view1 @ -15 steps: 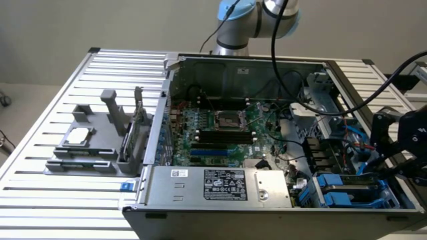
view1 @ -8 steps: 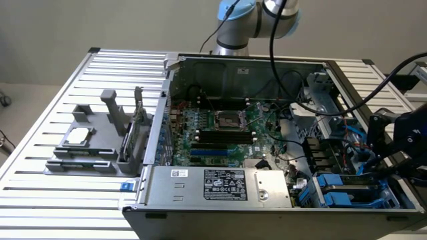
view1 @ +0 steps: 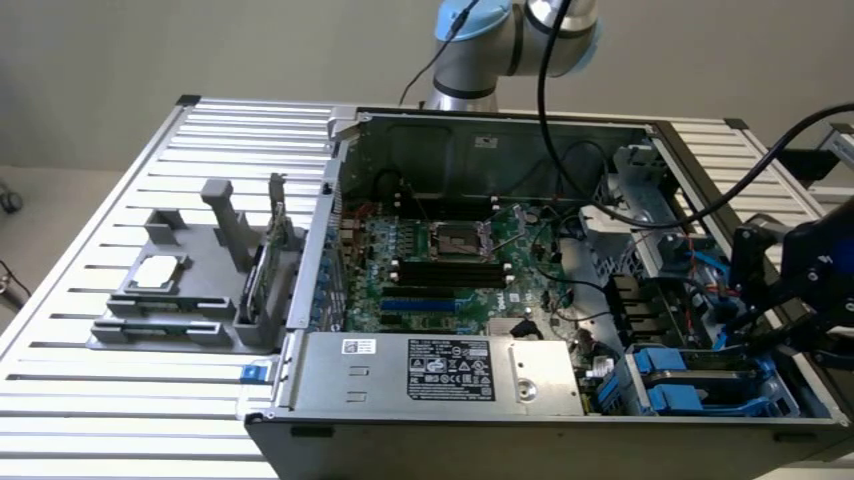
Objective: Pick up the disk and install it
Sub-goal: 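Insert the first disk wire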
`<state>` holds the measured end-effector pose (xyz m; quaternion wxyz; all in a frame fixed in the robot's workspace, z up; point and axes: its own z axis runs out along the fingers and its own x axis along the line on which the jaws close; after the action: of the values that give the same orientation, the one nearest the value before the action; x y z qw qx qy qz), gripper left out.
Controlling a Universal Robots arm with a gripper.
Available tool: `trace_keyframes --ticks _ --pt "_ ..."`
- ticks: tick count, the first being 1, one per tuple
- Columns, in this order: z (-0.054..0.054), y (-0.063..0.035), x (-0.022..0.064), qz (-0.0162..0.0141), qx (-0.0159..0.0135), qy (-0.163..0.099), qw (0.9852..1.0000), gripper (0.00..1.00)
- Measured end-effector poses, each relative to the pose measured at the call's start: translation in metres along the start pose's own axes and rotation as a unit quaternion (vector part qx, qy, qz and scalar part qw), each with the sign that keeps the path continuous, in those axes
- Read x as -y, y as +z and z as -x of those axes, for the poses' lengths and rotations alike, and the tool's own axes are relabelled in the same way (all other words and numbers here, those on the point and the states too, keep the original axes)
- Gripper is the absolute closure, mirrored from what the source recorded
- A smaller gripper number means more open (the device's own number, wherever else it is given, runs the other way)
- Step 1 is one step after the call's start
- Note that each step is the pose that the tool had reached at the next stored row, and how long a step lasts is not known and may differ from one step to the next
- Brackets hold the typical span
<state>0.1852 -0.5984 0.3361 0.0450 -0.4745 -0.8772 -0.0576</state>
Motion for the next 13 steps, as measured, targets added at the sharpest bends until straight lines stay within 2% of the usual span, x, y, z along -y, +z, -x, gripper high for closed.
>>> trace_keyframes --ticks 13 --pt "0.001 0.0029 -0.0015 0.0001 0.0003 0.002 1.0 0.71"
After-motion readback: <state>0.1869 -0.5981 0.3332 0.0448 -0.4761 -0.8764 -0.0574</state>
